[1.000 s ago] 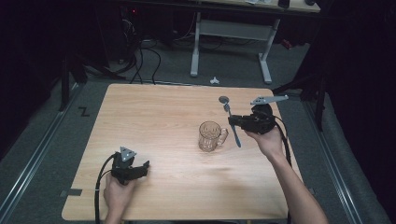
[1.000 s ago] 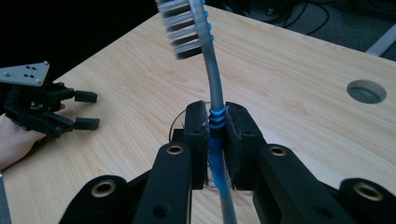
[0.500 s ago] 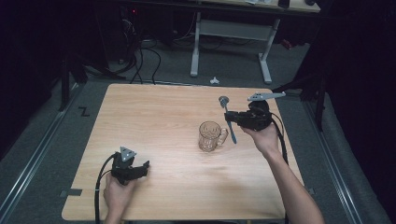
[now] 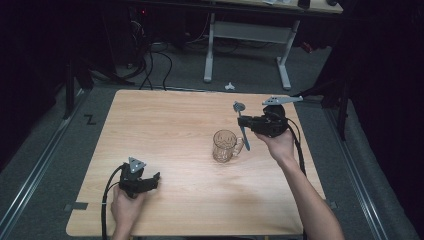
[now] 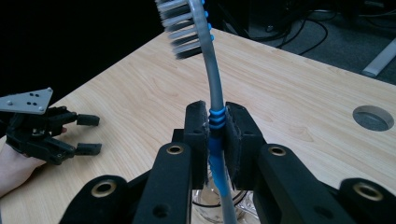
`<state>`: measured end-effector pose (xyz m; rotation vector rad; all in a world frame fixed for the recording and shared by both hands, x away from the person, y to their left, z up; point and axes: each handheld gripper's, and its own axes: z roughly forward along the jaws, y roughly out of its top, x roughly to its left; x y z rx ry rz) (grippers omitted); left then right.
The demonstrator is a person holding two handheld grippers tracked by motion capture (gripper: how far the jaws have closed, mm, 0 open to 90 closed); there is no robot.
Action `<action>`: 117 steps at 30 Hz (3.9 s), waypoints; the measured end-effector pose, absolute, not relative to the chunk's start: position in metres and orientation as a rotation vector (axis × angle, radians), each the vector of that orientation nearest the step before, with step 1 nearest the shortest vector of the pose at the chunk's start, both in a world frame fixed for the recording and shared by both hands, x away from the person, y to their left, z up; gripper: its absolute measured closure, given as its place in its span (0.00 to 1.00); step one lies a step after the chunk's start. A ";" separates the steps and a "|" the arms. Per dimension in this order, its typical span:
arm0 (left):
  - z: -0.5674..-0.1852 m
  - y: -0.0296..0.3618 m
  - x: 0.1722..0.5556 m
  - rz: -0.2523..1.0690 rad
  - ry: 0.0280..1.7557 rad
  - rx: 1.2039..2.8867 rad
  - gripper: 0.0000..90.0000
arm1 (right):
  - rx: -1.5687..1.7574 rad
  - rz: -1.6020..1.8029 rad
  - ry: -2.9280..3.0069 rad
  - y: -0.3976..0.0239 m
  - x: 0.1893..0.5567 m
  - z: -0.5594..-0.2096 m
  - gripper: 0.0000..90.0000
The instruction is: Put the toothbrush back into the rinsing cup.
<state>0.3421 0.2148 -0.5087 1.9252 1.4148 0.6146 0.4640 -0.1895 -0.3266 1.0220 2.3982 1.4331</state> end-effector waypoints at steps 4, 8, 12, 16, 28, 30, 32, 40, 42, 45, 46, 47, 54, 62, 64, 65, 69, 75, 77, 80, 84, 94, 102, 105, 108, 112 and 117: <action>-0.509 0.215 0.342 0.615 1.415 1.925 0.25 | 1.036 1.439 2.386 -0.188 0.467 -0.328 0.89; -0.509 0.215 0.342 0.615 1.415 1.926 0.25 | 1.051 1.450 2.361 -0.187 0.472 -0.331 0.89; -0.509 0.215 0.342 0.614 1.415 1.925 0.25 | 1.060 1.450 2.342 -0.186 0.476 -0.334 0.89; -0.509 0.215 0.342 0.614 1.415 1.925 0.25 | 1.070 1.453 2.328 -0.184 0.479 -0.336 0.89; -0.509 0.215 0.342 0.614 1.415 1.926 0.25 | 1.099 1.472 2.300 -0.181 0.488 -0.339 0.89; -0.509 0.215 0.342 0.614 1.415 1.925 0.25 | 1.102 1.471 2.296 -0.181 0.489 -0.340 0.89; -0.509 0.215 0.342 0.614 1.415 1.925 0.25 | 1.102 1.469 2.289 -0.180 0.490 -0.340 0.89; -0.509 0.215 0.342 0.615 1.415 1.925 0.25 | 1.100 1.485 2.270 -0.177 0.491 -0.342 0.89; -0.509 0.215 0.342 0.615 1.415 1.925 0.25 | 1.103 1.484 2.269 -0.177 0.492 -0.343 0.89; -0.509 0.215 0.342 0.615 1.415 1.926 0.25 | 1.107 1.482 2.266 -0.176 0.493 -0.345 0.89; -0.509 0.215 0.342 0.615 1.415 1.925 0.25 | 1.106 1.482 2.264 -0.175 0.494 -0.345 0.89; -0.509 0.215 0.342 0.615 1.415 1.926 0.25 | 1.105 1.479 2.263 -0.175 0.494 -0.346 0.89; -0.509 0.215 0.342 0.615 1.415 1.925 0.25 | 1.108 1.481 2.251 -0.173 0.496 -0.347 0.89; -0.509 0.215 0.342 0.615 1.415 1.925 0.25 | 1.113 1.474 2.259 -0.172 0.497 -0.350 0.89; -0.509 0.215 0.342 0.615 1.415 1.925 0.25 | 1.115 1.471 2.264 -0.172 0.497 -0.351 0.89; -0.509 0.215 0.342 0.615 1.415 1.925 0.25 | 1.117 1.469 2.265 -0.172 0.497 -0.352 0.89; -0.509 0.215 0.342 0.615 1.415 1.925 0.25 | 1.119 1.461 2.267 -0.174 0.497 -0.352 0.89; -0.509 0.215 0.342 0.615 1.415 1.926 0.25 | 1.127 1.456 2.270 -0.178 0.496 -0.351 0.89; -0.509 0.215 0.342 0.615 1.415 1.925 0.25 | 1.127 1.455 2.270 -0.179 0.495 -0.351 0.89; -0.509 0.215 0.342 0.615 1.415 1.925 0.25 | 1.131 1.453 2.271 -0.181 0.495 -0.352 0.89; -0.509 0.215 0.342 0.615 1.415 1.925 0.25 | 1.133 1.453 2.271 -0.182 0.494 -0.352 0.89; -0.509 0.215 0.342 0.615 1.415 1.926 0.25 | 1.137 1.456 2.272 -0.188 0.492 -0.355 0.89; -0.509 0.215 0.342 0.615 1.415 1.925 0.25 | 1.142 1.455 2.275 -0.191 0.490 -0.358 0.89; -0.509 0.215 0.342 0.615 1.415 1.925 0.25 | 1.145 1.457 2.274 -0.192 0.489 -0.359 0.89; -0.509 0.215 0.342 0.615 1.415 1.925 0.25 | 1.147 1.456 2.275 -0.193 0.489 -0.359 0.89; -0.509 0.215 0.342 0.615 1.415 1.925 0.25 | 1.146 1.454 2.279 -0.194 0.488 -0.362 0.89; -0.509 0.215 0.342 0.615 1.415 1.925 0.25 | 1.153 1.454 2.279 -0.195 0.488 -0.364 0.89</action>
